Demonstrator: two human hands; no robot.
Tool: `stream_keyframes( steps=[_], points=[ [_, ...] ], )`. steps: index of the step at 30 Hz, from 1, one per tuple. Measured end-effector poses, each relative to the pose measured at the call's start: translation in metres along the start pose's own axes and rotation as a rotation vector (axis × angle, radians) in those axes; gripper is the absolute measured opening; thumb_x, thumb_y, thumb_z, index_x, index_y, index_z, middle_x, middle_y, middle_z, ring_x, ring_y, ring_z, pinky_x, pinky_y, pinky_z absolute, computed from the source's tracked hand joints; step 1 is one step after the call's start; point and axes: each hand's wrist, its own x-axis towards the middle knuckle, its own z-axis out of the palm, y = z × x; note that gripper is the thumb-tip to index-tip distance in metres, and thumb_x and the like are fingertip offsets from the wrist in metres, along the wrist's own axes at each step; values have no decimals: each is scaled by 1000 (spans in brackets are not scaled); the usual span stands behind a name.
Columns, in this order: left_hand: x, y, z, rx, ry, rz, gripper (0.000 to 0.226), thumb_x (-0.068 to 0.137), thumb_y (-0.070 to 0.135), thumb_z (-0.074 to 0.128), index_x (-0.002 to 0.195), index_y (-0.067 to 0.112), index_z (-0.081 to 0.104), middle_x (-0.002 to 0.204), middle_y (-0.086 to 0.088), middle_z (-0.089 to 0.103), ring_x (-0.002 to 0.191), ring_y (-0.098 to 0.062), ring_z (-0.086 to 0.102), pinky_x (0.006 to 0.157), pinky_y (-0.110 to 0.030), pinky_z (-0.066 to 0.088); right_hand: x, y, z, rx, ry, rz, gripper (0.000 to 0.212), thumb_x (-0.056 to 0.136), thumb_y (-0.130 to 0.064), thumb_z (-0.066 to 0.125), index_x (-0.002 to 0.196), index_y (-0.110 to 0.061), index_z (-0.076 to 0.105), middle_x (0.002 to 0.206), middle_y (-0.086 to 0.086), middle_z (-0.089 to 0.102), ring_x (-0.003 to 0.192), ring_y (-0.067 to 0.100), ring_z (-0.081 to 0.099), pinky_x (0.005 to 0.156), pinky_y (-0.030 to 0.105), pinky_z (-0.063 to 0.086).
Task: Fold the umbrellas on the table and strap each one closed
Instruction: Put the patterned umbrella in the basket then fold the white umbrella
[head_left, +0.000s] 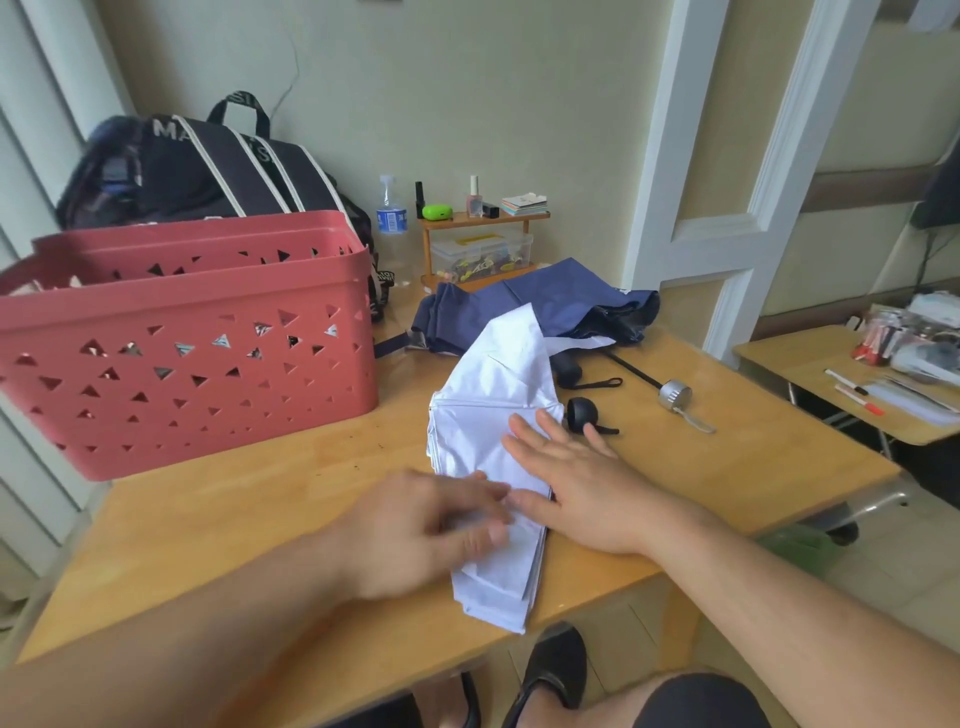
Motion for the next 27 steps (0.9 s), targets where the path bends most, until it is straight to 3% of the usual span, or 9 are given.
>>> stream_keyframes(
  steps=[2,5,8,11,14,17,20,24,27],
  points=[
    [21,-4,-22,-128,216,-107,36,99,56,58,92,27,78,93,12,78,89,-5,70,88,-35,55,-1,-3,0,-32,-21,1,73,104,-66,27,165,-38,0,166,-25,-23,151,0,-30,126,46,-14],
    [68,-12,-57,-93,561,-273,28,102,41,54,85,23,68,83,5,72,81,-15,64,73,-33,49,-2,-4,1,-57,-24,5,73,104,-66,24,165,-38,-6,164,-26,-28,149,0,-33,126,46,-16],
    [111,-23,-72,-141,365,-439,37,102,59,46,106,28,66,110,7,64,109,-21,59,89,-35,43,-4,-5,2,-48,-21,8,74,104,-67,23,165,-38,-6,164,-27,-29,148,-1,-34,126,46,-16],
    [138,-23,-70,-287,158,-416,68,87,80,58,115,20,73,111,11,66,108,-15,59,95,-35,43,-5,-5,3,-58,-2,3,75,103,-68,23,165,-37,-6,164,-26,-28,148,-1,-34,126,47,-15],
    [156,-23,-73,-359,191,-306,41,85,54,79,102,17,75,98,5,74,93,-15,67,85,-32,50,-4,-4,4,-43,14,-3,75,102,-69,22,165,-38,-5,165,-26,-27,149,-1,-34,126,46,-15],
    [165,-19,-82,-579,270,-305,32,76,37,89,84,12,70,90,-10,67,85,-26,62,80,-41,48,-5,-4,4,-34,30,-6,74,102,-69,22,165,-38,-3,166,-26,-25,150,0,-32,126,45,-16],
    [166,-15,-93,-773,212,-330,19,87,28,83,77,24,67,88,-9,66,81,-26,59,77,-37,48,-6,-5,4,-37,41,-5,74,102,-67,23,165,-37,-1,167,-24,-23,151,1,-30,126,44,-16],
    [157,-17,-98,-741,-84,-379,43,96,63,60,95,20,65,96,-10,63,83,-25,50,79,-38,41,-7,-6,3,-35,35,-6,73,103,-67,23,165,-36,0,167,-24,-24,151,1,-31,126,45,-16],
    [155,-20,-90,-643,-94,-393,23,111,31,49,103,19,68,100,-9,74,90,-27,66,87,-42,51,-7,-6,3,-40,32,-6,73,103,-67,23,165,-36,0,167,-24,-24,151,2,-31,126,46,-15]
  ],
)
